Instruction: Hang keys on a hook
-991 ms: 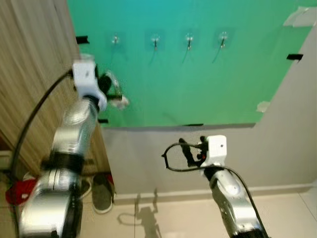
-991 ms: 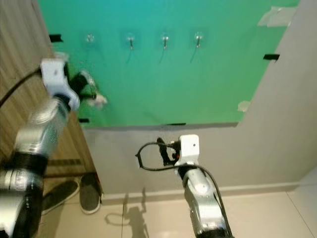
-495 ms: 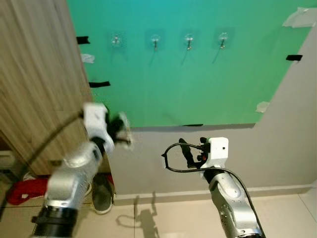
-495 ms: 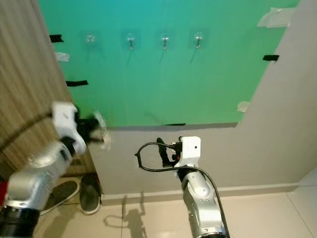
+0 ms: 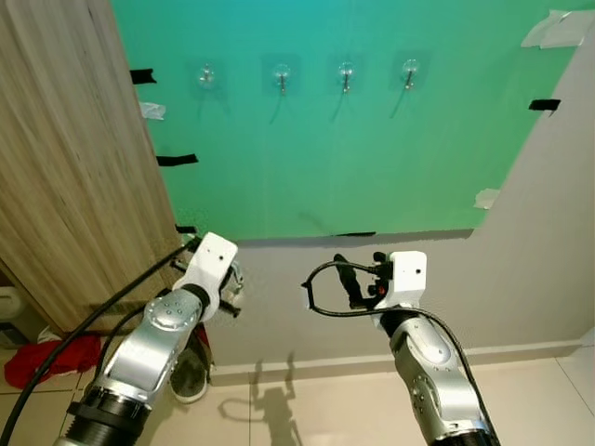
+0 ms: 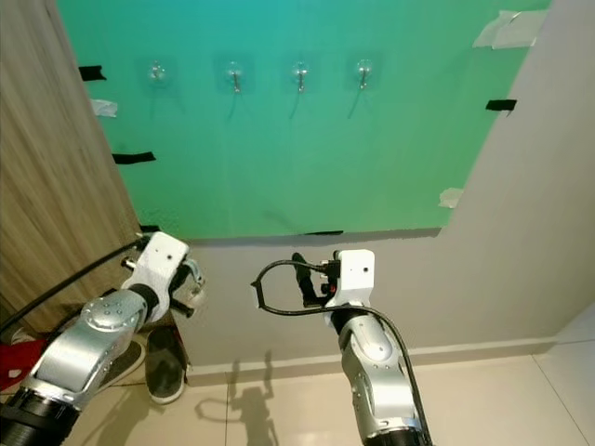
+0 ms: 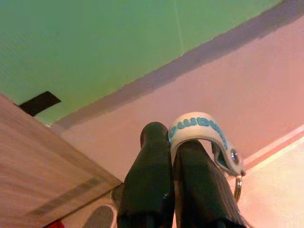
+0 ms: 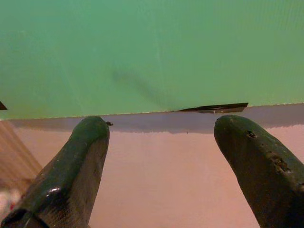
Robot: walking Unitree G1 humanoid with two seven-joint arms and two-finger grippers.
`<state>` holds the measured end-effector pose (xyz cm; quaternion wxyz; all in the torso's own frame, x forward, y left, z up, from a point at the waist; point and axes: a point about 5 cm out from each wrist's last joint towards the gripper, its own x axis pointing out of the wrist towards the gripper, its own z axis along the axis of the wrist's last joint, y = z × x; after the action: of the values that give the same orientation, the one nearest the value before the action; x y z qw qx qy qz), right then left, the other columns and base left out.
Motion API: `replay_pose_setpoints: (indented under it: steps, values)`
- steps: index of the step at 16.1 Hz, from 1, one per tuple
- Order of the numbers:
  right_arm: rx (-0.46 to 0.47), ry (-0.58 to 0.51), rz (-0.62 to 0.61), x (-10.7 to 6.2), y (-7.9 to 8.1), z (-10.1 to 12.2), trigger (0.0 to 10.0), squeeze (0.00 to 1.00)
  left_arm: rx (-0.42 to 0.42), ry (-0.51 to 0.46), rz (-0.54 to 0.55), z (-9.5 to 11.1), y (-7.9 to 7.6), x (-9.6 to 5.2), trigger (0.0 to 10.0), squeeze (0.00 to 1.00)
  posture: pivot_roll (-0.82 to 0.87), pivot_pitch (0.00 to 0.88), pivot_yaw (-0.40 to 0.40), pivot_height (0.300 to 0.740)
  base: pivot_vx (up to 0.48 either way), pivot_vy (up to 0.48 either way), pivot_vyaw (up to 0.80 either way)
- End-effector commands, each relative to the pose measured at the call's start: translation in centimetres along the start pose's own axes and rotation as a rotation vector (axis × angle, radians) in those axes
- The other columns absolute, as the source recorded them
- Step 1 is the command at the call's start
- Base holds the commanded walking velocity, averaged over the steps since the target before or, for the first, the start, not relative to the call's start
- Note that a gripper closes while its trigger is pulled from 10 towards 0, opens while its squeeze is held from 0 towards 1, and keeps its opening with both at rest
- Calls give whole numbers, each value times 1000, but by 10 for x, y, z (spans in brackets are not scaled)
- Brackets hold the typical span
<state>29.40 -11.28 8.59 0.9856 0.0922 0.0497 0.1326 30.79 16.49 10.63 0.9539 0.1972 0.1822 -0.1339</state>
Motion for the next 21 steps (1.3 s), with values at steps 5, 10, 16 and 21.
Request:
replay_pose_setpoints:
  steps: [5,10,16,21]
  values:
    - [5,37,-6,-3,-2,-7,10000,0,64,-1,24,-5,-1,-1,10000,0,-42,0,3,740,0,0,0]
    - [-28,43,23,1,-2,-5,10000,0,32,-66,67,4,2,2,10000,0,-32,0,-25,740,0,0,265]
    - [-18,38,25,5,-3,-2,10000,0,7,-151,36,25,3,6,10000,0,-19,0,-42,740,0,0,108]
    - [-22,69,232,13,18,10,10000,0,-115,-213,-46,48,12,6,10000,0,-18,0,-51,740,0,0,0]
